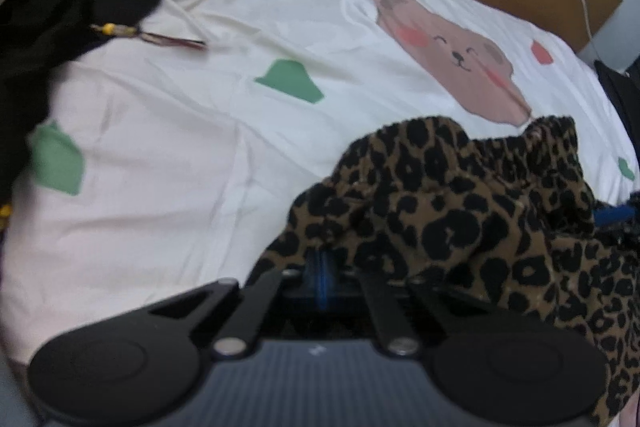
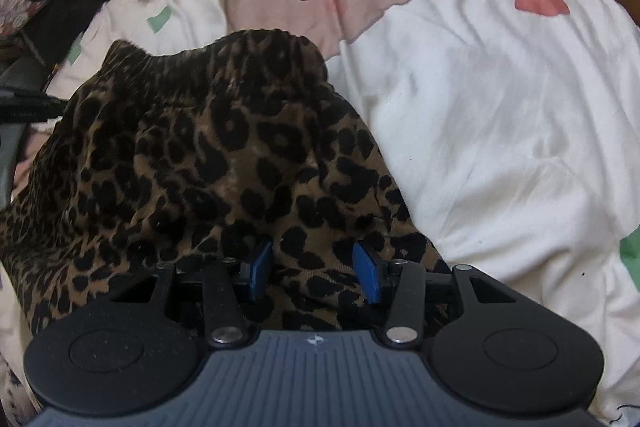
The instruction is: Fold clothes
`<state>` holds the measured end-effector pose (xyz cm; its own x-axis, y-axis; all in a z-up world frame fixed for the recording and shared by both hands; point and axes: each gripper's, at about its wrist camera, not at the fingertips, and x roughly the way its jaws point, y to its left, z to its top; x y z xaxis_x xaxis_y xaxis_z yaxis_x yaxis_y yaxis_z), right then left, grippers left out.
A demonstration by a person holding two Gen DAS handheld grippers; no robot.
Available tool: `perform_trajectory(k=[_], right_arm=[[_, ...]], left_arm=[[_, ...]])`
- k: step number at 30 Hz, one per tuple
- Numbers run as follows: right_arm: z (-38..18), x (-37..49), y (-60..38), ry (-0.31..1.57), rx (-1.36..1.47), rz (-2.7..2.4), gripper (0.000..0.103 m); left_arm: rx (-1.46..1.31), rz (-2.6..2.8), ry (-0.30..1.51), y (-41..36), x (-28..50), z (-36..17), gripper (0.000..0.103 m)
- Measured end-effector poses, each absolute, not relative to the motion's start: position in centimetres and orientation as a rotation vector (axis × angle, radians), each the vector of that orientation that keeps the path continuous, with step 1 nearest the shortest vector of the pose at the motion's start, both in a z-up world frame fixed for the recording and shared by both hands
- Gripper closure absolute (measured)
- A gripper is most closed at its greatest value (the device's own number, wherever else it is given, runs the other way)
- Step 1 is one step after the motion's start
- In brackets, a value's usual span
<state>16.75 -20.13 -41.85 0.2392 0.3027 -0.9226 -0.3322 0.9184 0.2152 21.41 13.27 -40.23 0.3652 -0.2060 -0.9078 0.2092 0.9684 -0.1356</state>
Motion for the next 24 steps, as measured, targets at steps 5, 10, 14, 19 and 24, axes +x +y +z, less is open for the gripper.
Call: perform_trajectory(k=[5, 10, 14, 19, 24], right_arm=[[-39.5, 18.1, -21.5, 1.196, -0.023, 0.417, 0.051], [-38.0, 20.3, -22.4, 1.139, -0.061, 0.403, 0.051], [-38.5, 22.4, -22.4, 1.132, -0.068, 0.398, 0.052], [-39.9, 23.5, -21.1, 1.146, -0.088, 0.443, 0.057], [-41.2, 24.5, -19.8, 1.16, -0.109, 0.488, 0.058]], left_arm=[[-0.061, -0.247, 1.164, 15.4, 20.5, -38.9, 0.103], [-0.083, -0.25, 1.117, 15.7, 21.5, -37.7, 0.084], [-0.071, -0.266, 1.129, 14.7, 23.5, -38.6, 0.044], [-0.053, -0.314, 1.152, 13.1, 25.5, -40.4, 0.044], [-0.066, -0.355, 1.202, 12.5, 26.4, -41.9, 0.05]])
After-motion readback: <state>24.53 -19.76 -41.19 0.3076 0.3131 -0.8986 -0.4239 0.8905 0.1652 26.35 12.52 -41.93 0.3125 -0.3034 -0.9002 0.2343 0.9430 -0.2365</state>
